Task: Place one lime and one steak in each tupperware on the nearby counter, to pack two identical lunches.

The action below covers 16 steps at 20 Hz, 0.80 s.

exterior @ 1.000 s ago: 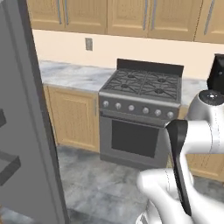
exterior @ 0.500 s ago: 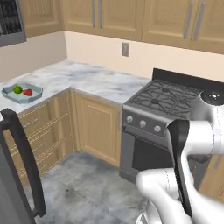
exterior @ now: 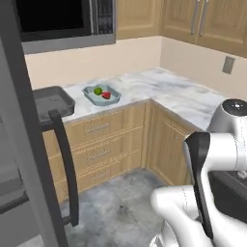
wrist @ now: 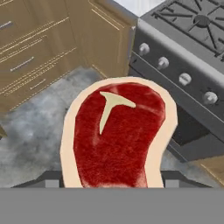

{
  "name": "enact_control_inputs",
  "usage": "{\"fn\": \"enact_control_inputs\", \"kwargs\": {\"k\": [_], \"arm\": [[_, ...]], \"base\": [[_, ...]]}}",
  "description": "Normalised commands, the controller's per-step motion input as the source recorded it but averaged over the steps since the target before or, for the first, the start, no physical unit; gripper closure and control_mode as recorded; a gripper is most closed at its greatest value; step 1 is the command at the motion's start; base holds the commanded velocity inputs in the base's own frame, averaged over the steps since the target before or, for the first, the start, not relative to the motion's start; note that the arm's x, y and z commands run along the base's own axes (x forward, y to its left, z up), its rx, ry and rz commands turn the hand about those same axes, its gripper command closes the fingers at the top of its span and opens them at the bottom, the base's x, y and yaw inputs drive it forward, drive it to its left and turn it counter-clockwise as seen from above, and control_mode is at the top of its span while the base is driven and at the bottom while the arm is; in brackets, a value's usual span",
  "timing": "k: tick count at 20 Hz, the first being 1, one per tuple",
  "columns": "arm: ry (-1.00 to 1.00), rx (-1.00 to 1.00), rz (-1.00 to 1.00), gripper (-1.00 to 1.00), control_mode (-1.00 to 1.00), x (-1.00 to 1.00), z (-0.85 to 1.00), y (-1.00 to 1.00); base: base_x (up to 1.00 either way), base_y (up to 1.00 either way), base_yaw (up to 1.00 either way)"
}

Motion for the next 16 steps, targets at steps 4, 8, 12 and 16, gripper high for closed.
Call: {"fn": "enact_control_inputs", "kwargs": {"k": [4, 8, 12, 16], "arm": [[0.0, 0.0, 0.0, 1.0, 1.0, 0.0, 0.0, 0.0], [0.0, 0.0, 0.0, 1.0, 1.0, 0.0, 0.0, 0.0], [0.0, 0.0, 0.0, 1.0, 1.0, 0.0, 0.0, 0.0], [0.0, 0.0, 0.0, 1.0, 1.0, 0.0, 0.0, 0.0]], "base": [[1.0, -0.03, 0.67], [1.0, -0.11, 0.6], [1.0, -0.26, 0.54], [0.96, -0.37, 0.54]]}}
